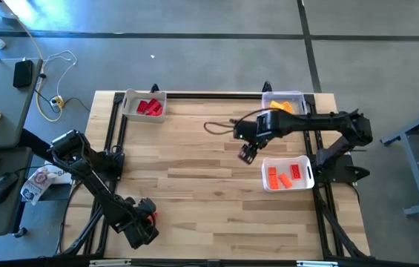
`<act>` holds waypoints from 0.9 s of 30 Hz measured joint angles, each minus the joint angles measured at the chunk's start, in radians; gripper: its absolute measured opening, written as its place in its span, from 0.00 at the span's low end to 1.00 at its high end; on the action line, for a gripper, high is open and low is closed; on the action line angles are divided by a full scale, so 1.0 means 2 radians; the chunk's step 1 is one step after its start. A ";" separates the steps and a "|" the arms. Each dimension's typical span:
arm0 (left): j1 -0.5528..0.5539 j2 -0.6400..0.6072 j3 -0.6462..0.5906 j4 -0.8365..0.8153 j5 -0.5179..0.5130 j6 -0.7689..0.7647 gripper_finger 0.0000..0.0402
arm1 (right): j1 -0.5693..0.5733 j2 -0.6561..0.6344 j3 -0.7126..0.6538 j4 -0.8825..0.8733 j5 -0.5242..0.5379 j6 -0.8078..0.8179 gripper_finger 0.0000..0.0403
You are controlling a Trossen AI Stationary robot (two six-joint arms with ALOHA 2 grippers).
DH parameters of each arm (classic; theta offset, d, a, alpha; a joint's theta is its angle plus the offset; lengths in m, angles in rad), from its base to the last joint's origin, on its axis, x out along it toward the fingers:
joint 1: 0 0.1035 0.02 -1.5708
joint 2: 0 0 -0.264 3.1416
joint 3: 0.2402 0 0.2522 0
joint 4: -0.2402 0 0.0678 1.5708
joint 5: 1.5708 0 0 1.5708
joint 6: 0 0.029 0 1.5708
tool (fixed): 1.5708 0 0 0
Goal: Sort & place blocks by color
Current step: Put the orange game piece into the white bin
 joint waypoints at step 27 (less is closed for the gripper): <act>0.130 -0.003 0.000 0.209 -0.099 0.319 0.20 | 0.143 0.000 0.000 0.192 -0.069 -0.048 0.55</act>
